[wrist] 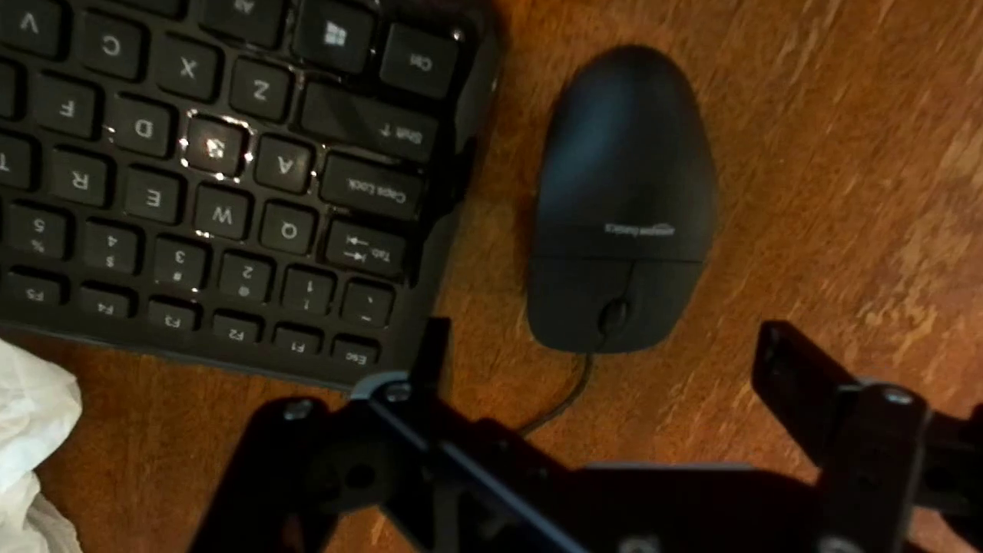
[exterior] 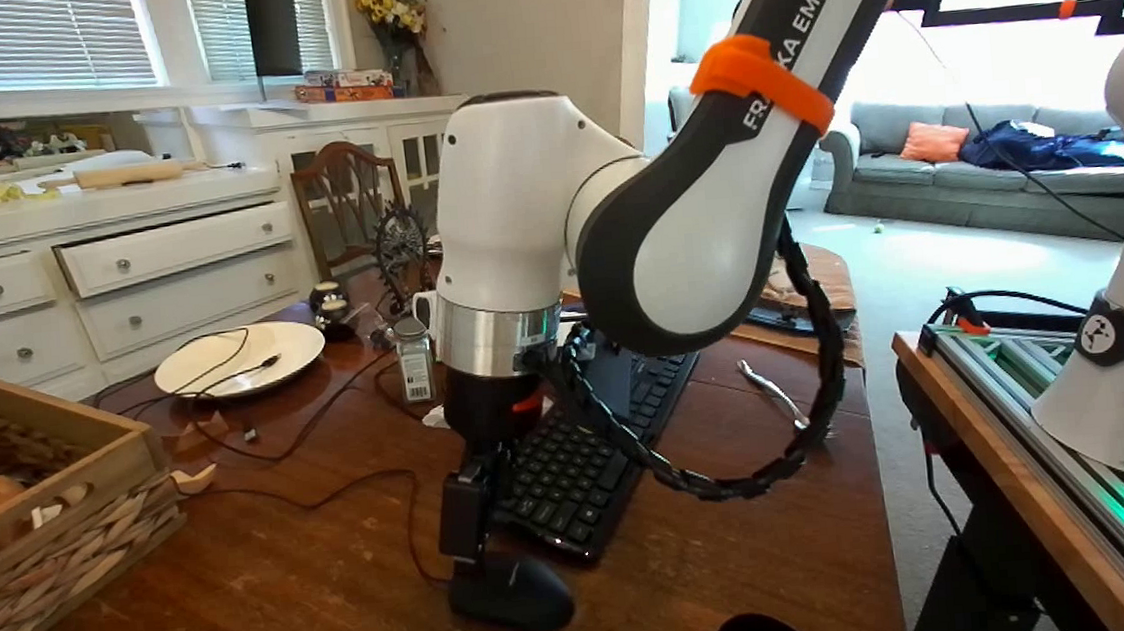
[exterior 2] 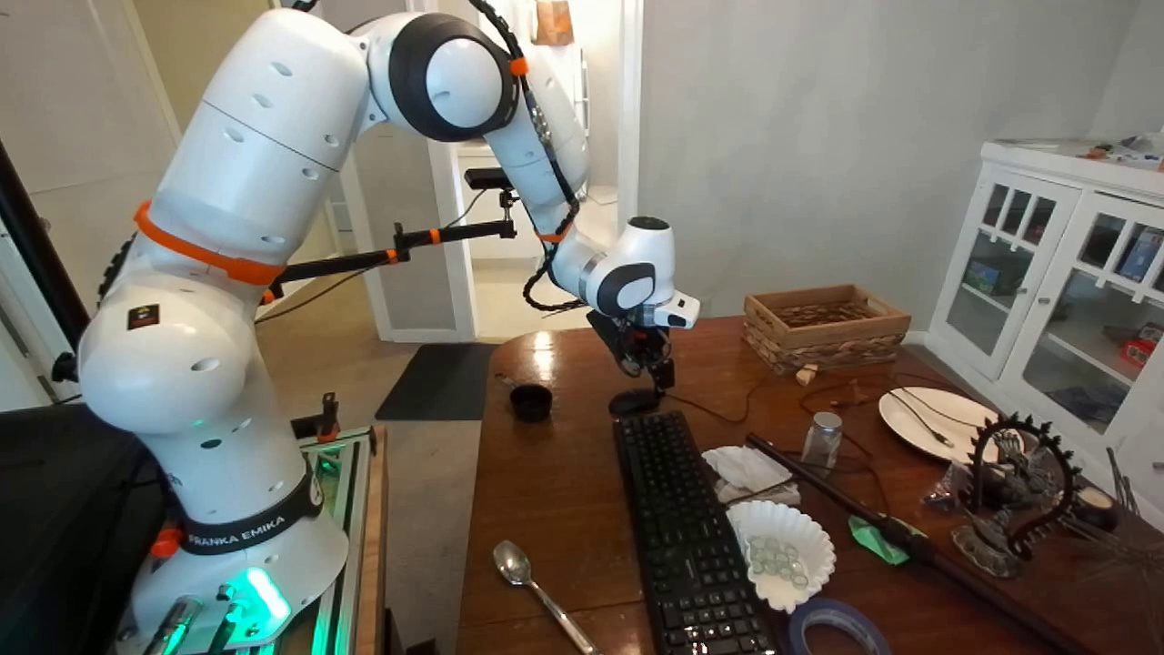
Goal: Move the black mouse to the right side of the table.
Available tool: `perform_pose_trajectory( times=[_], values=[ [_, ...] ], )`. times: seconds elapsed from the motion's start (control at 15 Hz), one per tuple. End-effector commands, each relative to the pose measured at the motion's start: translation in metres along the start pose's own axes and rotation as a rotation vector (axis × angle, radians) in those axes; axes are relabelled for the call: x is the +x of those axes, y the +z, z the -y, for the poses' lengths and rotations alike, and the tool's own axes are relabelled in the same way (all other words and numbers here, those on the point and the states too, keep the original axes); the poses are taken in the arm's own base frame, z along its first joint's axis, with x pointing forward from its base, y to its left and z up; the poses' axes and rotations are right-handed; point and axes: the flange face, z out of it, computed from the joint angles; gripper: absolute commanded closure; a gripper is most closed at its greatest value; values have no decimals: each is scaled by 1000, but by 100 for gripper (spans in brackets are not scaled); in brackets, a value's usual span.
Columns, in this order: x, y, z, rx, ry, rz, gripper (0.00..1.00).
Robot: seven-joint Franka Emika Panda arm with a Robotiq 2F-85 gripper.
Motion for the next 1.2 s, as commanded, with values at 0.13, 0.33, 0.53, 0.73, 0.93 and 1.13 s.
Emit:
perform_pose_trajectory(
  times=[0.13, 0.33, 0.53, 0.73, 0.93, 1.13],
  values=[
    [1, 2, 0, 8, 4, -18, 0],
    [5, 5, 6, 36, 5, -27, 0],
    [7, 11, 18, 61, 18, -19, 0],
    [7, 17, 24, 73, 19, -10, 0],
    [2, 20, 22, 58, 24, 12, 0],
    [1, 22, 20, 46, 31, 28, 0]
  ],
)
